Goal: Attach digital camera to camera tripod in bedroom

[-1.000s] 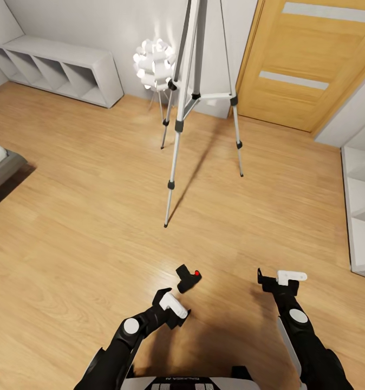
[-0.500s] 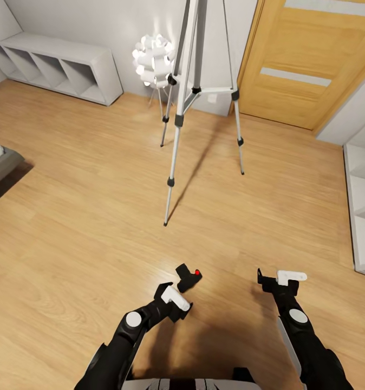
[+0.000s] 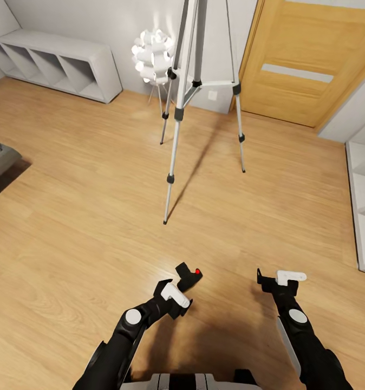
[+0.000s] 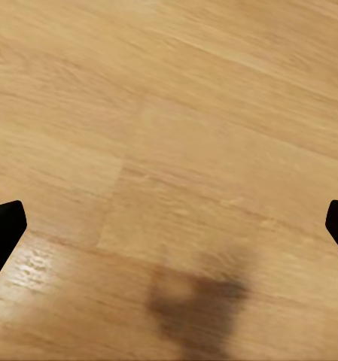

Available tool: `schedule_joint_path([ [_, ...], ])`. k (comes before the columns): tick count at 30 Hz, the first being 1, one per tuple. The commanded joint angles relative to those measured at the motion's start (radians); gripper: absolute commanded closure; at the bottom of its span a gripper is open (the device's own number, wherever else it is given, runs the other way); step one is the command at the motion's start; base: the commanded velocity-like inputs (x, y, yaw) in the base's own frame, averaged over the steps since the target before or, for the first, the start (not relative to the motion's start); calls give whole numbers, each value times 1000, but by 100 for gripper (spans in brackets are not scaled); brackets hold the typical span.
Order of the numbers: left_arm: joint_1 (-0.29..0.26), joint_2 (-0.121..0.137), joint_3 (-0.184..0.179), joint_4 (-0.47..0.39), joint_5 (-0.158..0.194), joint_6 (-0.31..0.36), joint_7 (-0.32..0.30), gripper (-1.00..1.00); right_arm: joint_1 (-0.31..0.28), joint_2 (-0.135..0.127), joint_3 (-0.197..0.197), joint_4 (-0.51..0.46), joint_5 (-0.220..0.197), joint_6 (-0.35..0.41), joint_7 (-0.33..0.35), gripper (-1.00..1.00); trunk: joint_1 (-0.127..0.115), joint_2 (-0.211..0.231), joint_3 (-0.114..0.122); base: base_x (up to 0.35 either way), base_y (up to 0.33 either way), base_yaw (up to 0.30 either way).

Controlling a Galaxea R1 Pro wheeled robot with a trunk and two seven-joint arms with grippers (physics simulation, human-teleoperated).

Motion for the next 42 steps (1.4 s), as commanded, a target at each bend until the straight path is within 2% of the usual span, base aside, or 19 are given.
schedule_joint_path([
  [1,0,0,1,-2,-4,5,-5,-100,0,0,1,-1,5,3,-4,-100,4,-8,-4,0,0,0],
  [11,0,0,-3,-1,-5,5,-5,-100,-1,0,1,-4,5,3,-4,-100,42,-78,-38,0,0,0],
  [29,0,0,-8,-3,-6,5,-5,-100,-1,-7,-3,-51,7,4,-5,-100,111,-203,-119,0,0,0],
  [33,0,0,-8,-4,-5,5,-5,-100,0,-8,-5,-109,12,6,-5,-100,111,-203,-124,0,0,0],
  [38,0,0,-8,-5,-4,5,-5,-100,0,-9,-5,-131,13,6,-5,-100,111,-203,-131,0,0,0],
  [42,0,0,-8,-10,-4,5,-5,-100,0,-9,-6,-137,13,6,-5,-100,127,-231,-148,0,0,0],
])
